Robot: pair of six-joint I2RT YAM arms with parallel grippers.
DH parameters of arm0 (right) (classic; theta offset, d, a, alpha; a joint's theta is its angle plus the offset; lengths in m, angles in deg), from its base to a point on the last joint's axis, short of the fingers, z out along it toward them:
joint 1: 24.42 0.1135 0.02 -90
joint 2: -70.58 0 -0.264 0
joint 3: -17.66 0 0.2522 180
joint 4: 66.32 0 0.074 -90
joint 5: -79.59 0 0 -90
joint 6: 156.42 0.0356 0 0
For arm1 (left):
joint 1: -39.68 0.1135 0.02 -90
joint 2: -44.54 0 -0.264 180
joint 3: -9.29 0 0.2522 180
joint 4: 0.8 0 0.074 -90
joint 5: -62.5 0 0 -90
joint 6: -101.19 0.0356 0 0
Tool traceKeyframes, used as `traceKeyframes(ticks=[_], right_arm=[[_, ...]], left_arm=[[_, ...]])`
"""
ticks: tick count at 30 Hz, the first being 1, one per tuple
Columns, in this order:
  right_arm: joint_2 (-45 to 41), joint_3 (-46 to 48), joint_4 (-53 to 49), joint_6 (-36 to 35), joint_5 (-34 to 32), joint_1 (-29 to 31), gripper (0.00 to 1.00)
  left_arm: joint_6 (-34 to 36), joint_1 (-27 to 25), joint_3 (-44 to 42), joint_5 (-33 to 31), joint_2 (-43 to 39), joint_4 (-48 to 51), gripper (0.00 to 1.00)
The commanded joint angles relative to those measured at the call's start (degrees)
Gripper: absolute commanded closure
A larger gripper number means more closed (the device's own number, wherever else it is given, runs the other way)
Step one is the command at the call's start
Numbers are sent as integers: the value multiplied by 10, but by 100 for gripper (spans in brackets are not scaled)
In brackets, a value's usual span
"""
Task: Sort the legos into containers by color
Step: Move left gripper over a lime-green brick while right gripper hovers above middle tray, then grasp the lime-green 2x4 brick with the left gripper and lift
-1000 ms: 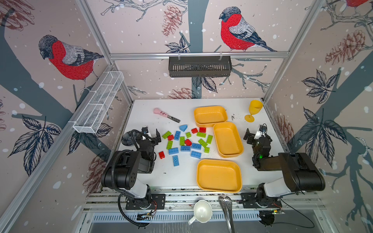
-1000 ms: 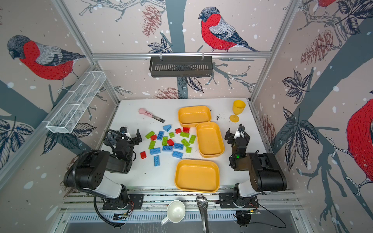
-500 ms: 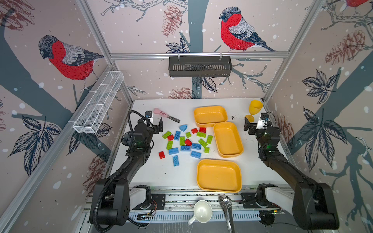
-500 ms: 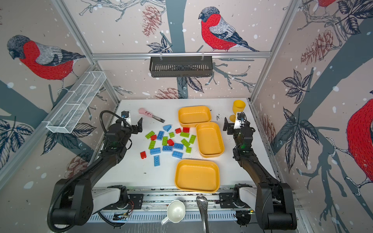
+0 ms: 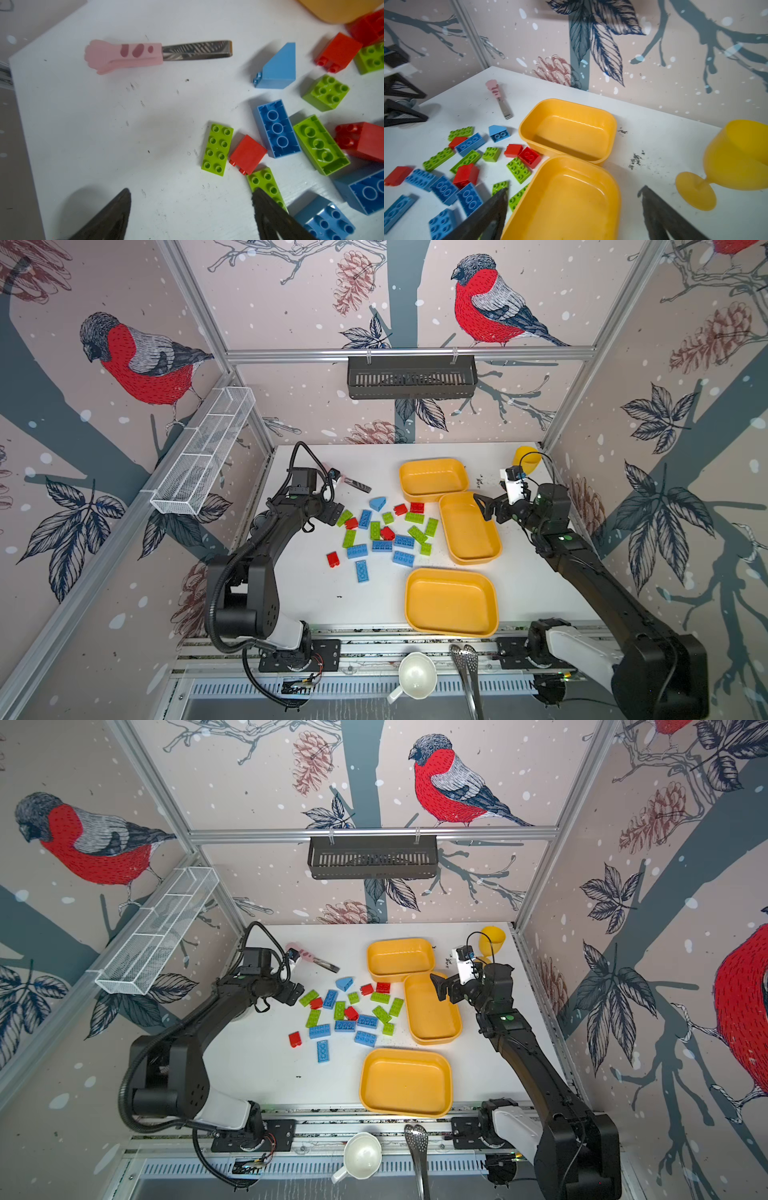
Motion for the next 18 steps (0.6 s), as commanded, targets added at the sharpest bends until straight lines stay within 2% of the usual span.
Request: traceKeyframes(ticks=[1, 8, 13, 18], right_arm=[[0, -10, -60, -26, 23, 22, 1], [-18, -4, -78, -25, 0, 43, 0], [-30, 1, -93, -30, -14, 43, 0], [-36, 3, -112, -41, -25, 43, 0]], left_arm=[[65, 0, 42, 4, 63, 105, 12], [73, 0, 109, -5, 167, 110, 21], [86, -2, 123, 19, 201, 111, 26], [89, -10, 129, 12, 227, 108, 30]])
